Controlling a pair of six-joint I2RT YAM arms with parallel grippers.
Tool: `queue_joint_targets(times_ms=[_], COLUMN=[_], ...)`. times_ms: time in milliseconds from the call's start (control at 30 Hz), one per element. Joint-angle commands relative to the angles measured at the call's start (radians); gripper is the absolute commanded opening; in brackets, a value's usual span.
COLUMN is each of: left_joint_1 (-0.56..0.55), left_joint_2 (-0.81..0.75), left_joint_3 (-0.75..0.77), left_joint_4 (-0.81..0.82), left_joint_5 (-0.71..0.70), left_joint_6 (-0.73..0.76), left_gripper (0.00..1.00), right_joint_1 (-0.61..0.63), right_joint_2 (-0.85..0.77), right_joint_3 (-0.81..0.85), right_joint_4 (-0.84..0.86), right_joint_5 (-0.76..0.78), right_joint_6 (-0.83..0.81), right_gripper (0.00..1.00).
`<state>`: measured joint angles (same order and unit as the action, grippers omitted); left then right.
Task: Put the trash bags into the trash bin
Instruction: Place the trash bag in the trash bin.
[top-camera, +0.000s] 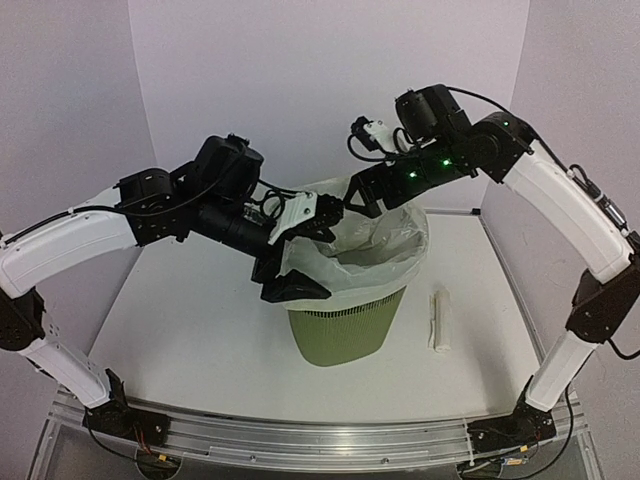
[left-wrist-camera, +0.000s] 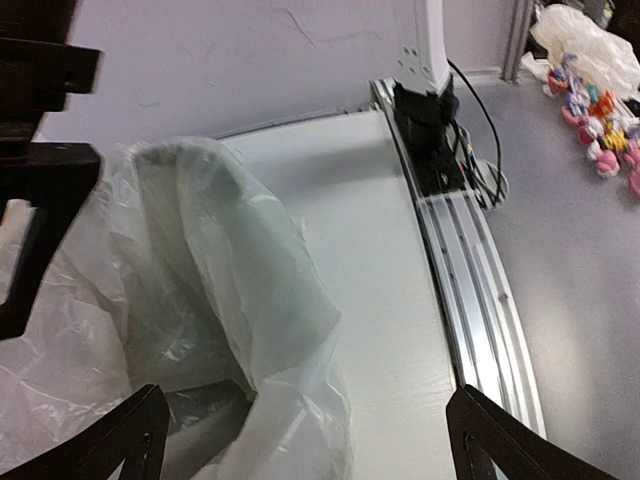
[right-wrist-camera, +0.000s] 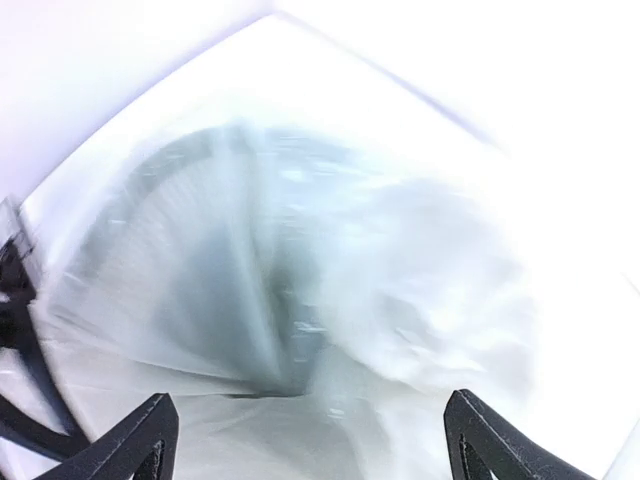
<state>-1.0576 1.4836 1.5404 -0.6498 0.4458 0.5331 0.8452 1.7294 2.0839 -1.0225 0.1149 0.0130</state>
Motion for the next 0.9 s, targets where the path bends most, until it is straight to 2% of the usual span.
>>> queue_joint_targets(times_ms=[0,100,300,467,567,700,867], left_joint_1=[-0.004,-0.004,-0.004,-0.003,-0.004,-0.004,-0.004], left_joint_2=[-0.151,-0.228,-0.371,-0.307,-0.238,-0.183,-0.188], left_joint_3=[-0.037,-0.102,-0.285,-0.313,-0.284,-0.277,-0.282], left_joint_4=[0.192,0.270,0.354,0.343,0.294,0.273,0.266], left_joint_5=[-0.062,-0.112,-0.089,-0.069,-0.036,-0.120,-0.091], left_joint_6=[-0.096,-0.165,-0.222,-0.260,-0.271,-0.312,-0.322], left_gripper=[1.00,1.00,1.00,1.00,1.00,1.00,1.00], right_joint_1=[-0.031,-0.061,-0.111,-0.112,-0.112,-0.112,-0.112], right_joint_2=[-0.120,-0.161,-0.278,-0.321,-0.328,-0.332,-0.335], right_joint_3=[-0.069,-0.123,-0.286,-0.351,-0.363,-0.385,-0.398], right_joint_4=[0.116,0.134,0.212,0.250,0.251,0.251,0.252], right_joint_5=[0.219,0.329,0.300,0.137,0.104,0.062,0.030], right_joint_6=[0.105,0.125,0.123,0.144,0.158,0.160,0.160], right_gripper=[0.94,0.95,0.95,0.94,0.93,0.93,0.92])
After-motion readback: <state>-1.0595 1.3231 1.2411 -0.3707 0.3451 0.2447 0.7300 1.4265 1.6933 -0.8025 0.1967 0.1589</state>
